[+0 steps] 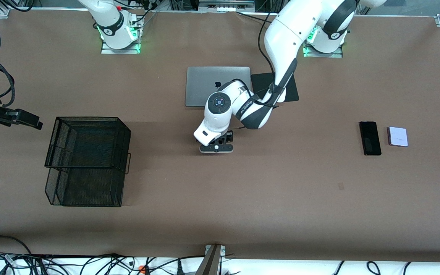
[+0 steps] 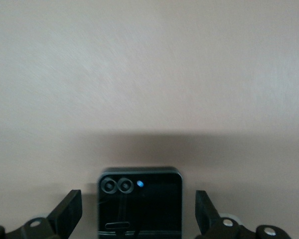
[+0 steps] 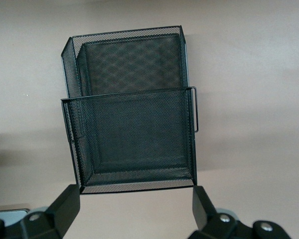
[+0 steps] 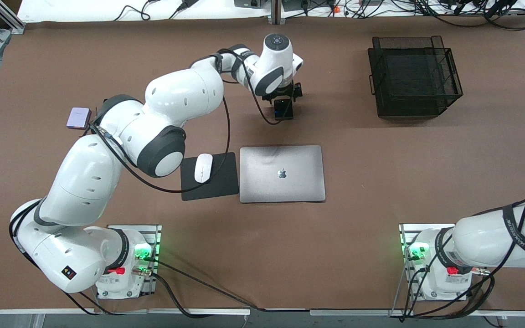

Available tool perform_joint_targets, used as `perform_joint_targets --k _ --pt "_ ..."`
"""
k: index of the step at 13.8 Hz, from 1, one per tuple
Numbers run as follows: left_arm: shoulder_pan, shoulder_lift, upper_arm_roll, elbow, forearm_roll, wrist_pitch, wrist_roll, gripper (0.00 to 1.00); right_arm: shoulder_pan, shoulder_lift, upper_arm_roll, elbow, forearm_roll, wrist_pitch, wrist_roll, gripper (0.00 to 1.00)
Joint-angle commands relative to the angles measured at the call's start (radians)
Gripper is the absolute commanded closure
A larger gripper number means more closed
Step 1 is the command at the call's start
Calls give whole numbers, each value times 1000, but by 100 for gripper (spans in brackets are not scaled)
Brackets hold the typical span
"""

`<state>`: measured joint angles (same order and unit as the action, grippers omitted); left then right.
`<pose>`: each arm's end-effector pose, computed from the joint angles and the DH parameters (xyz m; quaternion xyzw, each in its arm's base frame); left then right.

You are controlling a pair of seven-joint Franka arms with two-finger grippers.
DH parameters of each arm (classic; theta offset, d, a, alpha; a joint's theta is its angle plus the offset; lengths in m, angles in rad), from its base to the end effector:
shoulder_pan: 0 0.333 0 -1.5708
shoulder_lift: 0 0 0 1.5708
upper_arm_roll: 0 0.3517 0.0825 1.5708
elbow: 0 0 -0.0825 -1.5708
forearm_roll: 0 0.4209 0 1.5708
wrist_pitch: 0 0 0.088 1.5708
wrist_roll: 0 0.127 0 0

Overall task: Place phones with both arms
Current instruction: 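Carry the flip phone toward the laptop with the left gripper, then release the flip phone while the right gripper reaches toward it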

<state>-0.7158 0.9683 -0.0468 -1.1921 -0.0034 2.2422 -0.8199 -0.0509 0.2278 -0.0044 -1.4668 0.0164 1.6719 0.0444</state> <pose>0.6078 -0.5658 0.1800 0.9981 0.0405 0.0147 0.0436 0.6719 -0.0350 0.5579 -0.9986 0.0507 0.0113 0.0077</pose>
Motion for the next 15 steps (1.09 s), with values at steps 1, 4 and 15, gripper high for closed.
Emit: perform_joint_targets --k 1,4,15 --pt "90 -95 -2 -12 -4 -183 30 0 0 -1 1 14 7 -11 -3 0" --pt "185 -189 -2 -124 -3 -323 175 0 69 -5 3 16 14 -14 6 0" --pt "662 -471 4 -605 259 -232 737 0 568 307 7 62 14 262 420 0"
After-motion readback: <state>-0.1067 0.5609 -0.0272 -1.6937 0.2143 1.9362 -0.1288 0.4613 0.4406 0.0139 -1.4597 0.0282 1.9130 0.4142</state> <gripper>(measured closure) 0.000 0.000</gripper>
